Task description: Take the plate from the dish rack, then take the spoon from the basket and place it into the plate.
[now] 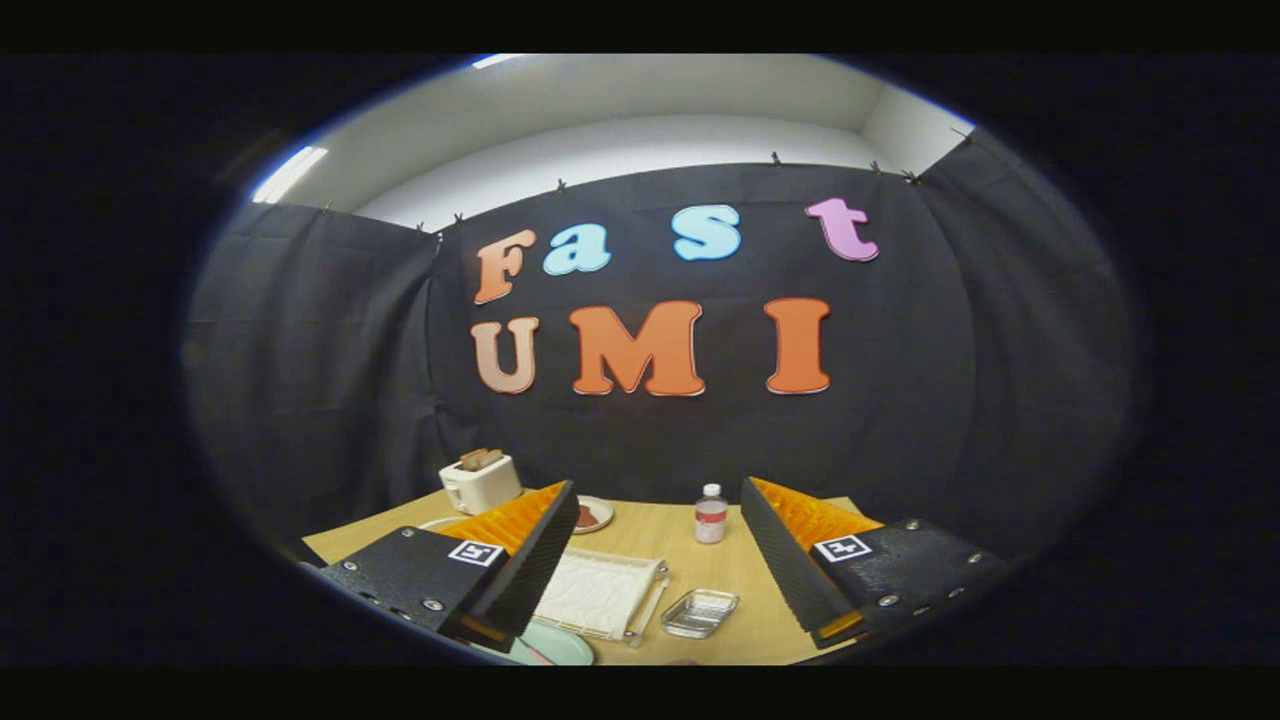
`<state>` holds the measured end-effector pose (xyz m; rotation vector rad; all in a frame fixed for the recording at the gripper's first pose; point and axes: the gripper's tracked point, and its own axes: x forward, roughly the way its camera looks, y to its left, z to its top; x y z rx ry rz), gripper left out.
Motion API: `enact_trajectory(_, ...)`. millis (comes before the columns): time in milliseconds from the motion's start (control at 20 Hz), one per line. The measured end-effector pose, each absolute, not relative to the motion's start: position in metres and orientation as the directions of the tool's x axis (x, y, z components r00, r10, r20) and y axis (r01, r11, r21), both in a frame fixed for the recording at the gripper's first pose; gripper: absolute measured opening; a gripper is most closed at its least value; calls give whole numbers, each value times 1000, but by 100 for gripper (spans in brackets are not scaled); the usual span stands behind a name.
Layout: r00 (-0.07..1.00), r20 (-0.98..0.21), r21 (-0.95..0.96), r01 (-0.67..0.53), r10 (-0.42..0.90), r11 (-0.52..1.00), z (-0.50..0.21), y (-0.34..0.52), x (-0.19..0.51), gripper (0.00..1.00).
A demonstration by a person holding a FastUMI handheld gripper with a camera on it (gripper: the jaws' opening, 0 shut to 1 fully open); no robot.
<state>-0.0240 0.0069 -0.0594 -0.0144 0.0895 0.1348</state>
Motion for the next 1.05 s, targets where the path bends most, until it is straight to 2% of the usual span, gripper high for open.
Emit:
enact_trajectory(400,1000,-16,-33,9,-10,999,-45,-26,-24,97)
enact_trajectory(1050,996,89,-24,18,-15,1000,-31,-27,-30,97)
